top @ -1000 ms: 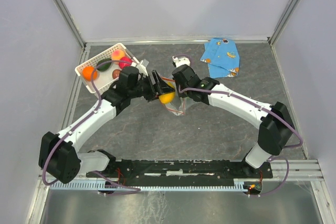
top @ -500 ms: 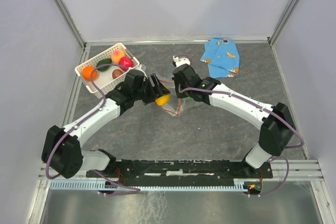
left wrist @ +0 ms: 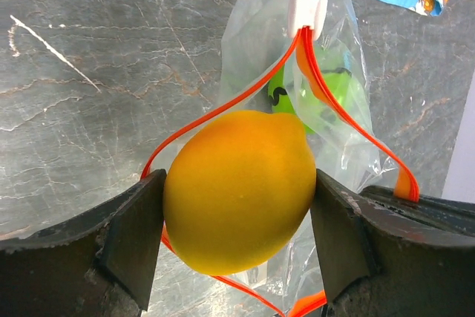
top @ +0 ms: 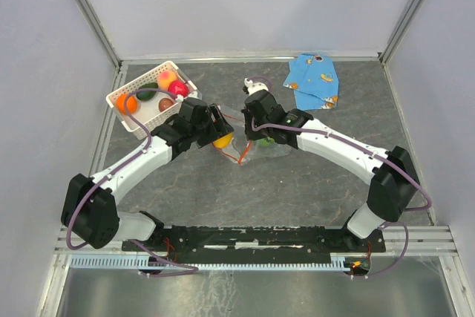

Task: Place the food in the zip-top bag and seal the zipper
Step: Place the fake fruit in the zipper food storage bag.

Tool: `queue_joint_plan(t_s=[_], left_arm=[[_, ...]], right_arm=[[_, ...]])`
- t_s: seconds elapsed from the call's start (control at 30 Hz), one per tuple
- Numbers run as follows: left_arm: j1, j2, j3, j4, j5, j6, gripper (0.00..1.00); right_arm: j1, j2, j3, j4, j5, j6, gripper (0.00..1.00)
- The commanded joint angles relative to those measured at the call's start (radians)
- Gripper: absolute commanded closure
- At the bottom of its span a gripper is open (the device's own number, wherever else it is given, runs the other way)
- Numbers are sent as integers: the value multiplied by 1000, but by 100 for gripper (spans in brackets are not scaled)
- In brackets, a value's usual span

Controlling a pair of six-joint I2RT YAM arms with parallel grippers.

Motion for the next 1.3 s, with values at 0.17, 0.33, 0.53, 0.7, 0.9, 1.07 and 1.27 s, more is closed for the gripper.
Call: queue_joint_plan(t_s=[0.17, 0.33, 0.53, 0.7, 0.9, 1.07, 1.27], left_arm=[[-14, -2, 68, -9, -68, 29, 29], [-33, -8, 77, -9, -55, 27, 19], [-35, -28, 73, -35, -51, 29, 8], [-35, -69, 87, -76, -64, 43, 6], [-34, -160, 124, -171, -129, 92, 6], [-33, -190, 83, -200, -149, 107, 8], [-31, -132, -2, -116, -71, 90, 17]], right_arm=[[-2, -24, 13, 58, -49, 40, 98], [-2, -20, 11, 74, -48, 53, 98], [-2, -15, 20, 77, -40, 55, 98], [-2, -21, 20, 68, -23, 55, 98], [-2, -34, 19, 58, -7, 46, 98], [-2, -42, 11, 55, -1, 46, 98], [-2, -43, 12, 52, 3, 46, 98]])
